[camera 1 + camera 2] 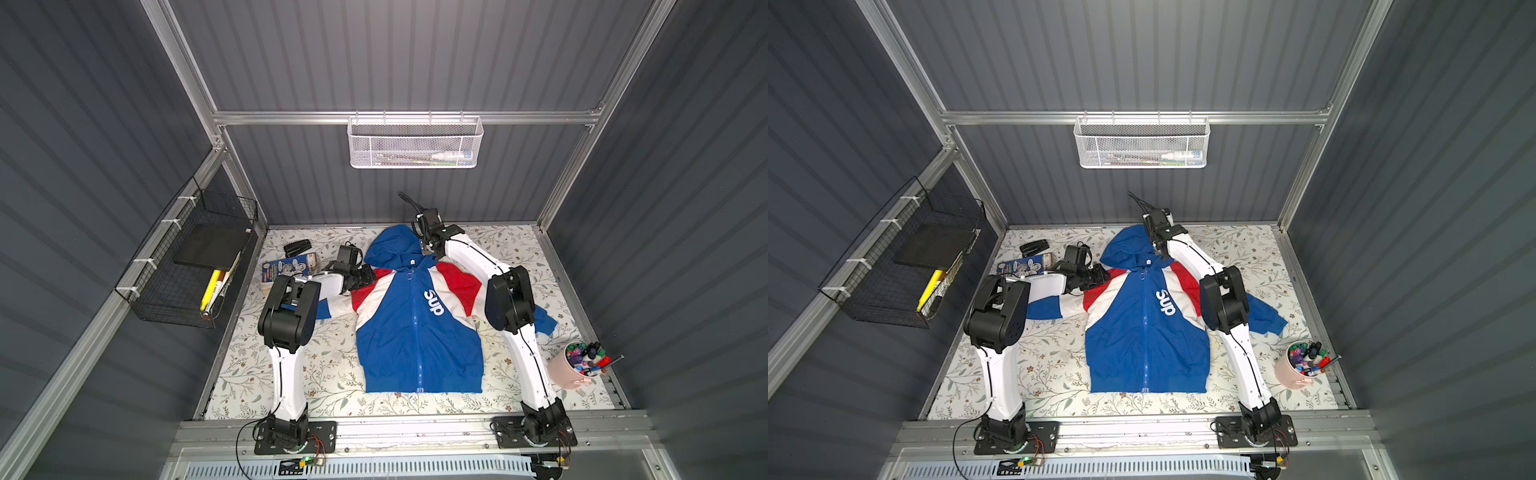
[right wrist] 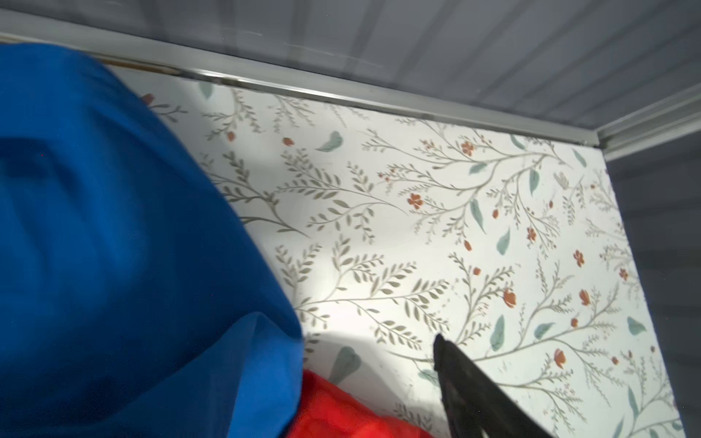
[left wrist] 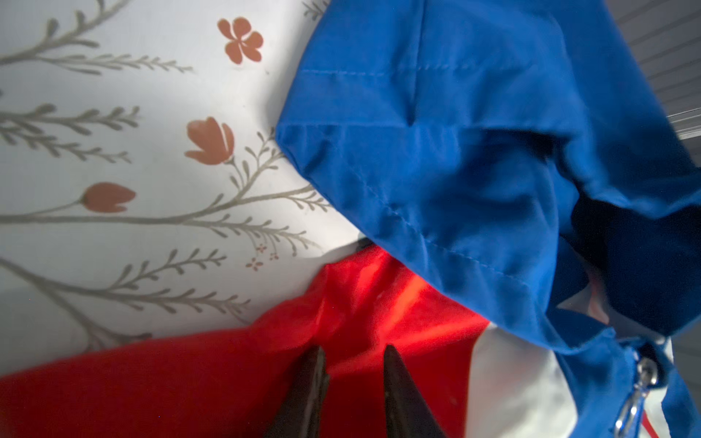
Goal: Unzip the jacket
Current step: Flatten out the jacket at the center of the board.
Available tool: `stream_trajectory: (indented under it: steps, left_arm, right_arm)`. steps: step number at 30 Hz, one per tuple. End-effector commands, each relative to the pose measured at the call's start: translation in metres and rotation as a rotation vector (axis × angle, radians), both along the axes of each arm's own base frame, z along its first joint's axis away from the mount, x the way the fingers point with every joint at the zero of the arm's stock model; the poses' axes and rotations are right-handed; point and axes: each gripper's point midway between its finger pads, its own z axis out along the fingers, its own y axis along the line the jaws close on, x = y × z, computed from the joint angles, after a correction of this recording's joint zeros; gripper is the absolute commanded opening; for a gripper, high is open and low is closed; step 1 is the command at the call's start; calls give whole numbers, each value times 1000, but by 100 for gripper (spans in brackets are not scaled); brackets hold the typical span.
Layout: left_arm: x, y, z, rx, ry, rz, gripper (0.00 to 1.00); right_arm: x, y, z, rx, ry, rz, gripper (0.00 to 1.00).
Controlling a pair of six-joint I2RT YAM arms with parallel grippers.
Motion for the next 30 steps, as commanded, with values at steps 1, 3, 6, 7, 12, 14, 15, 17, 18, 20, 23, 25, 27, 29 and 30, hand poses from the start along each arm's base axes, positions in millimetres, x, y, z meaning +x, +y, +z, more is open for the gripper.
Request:
stream_trajectory:
  steps: [1,3,6,7,12,14,15,17,18,20,23,25,27,29,30]
  left_arm:
    - [-35,23,-43,91,173,42,29]
    - [-37,25,-46,100,183,47,29]
    - [-40,27,-51,110,198,50,28]
    - [-41,27,-52,112,203,50,28]
    - [-45,30,-57,126,223,55,28]
    - [-45,31,-57,131,225,58,27]
    - [-44,31,-56,133,224,58,27]
    - [-44,31,-56,133,225,59,27]
    - [-44,31,-55,134,226,57,27]
    - [-43,31,-54,134,224,57,27]
    - [-41,29,-51,124,220,53,27]
    - [-37,24,-43,106,204,35,29]
    - [-30,20,-29,92,174,19,31]
    - [-24,17,-17,84,149,13,32]
    - [-21,16,-13,80,141,9,32]
  right_arm:
    - [-2,-12,4,142,15,-68,83]
    - [-3,-18,-2,218,36,-104,83]
    - [-7,-28,-12,305,72,-161,82]
    - [-9,-31,-16,328,84,-178,82]
    - [-21,-52,-39,430,147,-298,76]
    - [-26,-60,-46,456,162,-342,70]
    - [-28,-61,-50,476,170,-351,68]
    - [-31,-63,-55,512,177,-366,65]
    - [-32,-64,-56,535,182,-375,63]
    - [-33,-62,-57,590,197,-379,62]
    - [-31,-54,-54,671,199,-337,61]
    - [-27,-48,-46,708,180,-284,62]
    - [-30,-49,-36,722,169,-282,63]
    - [-33,-57,-34,762,155,-315,62]
    - [-34,-61,-33,806,152,-334,61]
